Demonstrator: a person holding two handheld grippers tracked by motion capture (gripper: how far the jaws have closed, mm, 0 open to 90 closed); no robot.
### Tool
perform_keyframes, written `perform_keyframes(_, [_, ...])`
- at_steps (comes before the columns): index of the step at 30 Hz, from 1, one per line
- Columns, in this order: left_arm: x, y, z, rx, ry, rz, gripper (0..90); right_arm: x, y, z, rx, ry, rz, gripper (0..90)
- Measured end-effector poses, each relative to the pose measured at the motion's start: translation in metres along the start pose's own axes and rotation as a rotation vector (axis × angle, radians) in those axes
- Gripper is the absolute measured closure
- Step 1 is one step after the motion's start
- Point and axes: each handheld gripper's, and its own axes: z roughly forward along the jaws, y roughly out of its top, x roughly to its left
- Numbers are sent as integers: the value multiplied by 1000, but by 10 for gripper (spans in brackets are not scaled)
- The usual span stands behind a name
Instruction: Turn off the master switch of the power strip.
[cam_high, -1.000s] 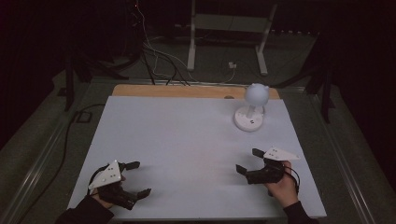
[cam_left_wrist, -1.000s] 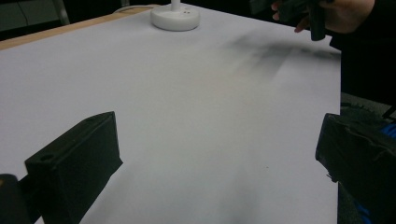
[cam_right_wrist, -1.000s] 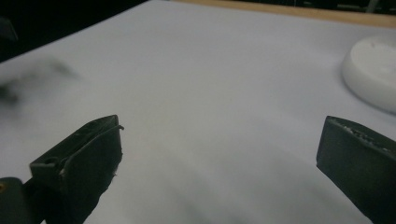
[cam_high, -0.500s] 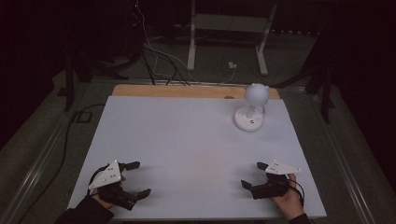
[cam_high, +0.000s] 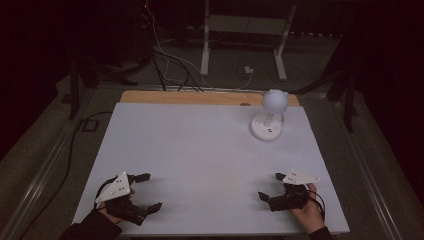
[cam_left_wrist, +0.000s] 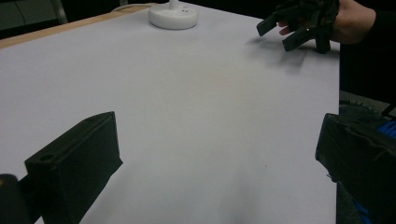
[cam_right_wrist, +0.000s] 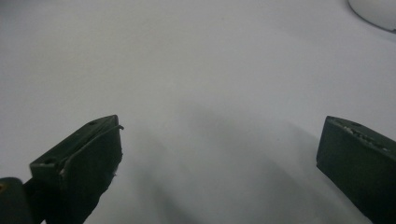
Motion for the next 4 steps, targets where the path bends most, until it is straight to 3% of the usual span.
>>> perform_keyframes(4, [0, 0, 0, -1, -2, -3, 4, 1, 0, 0, 0, -4, -9, 2])
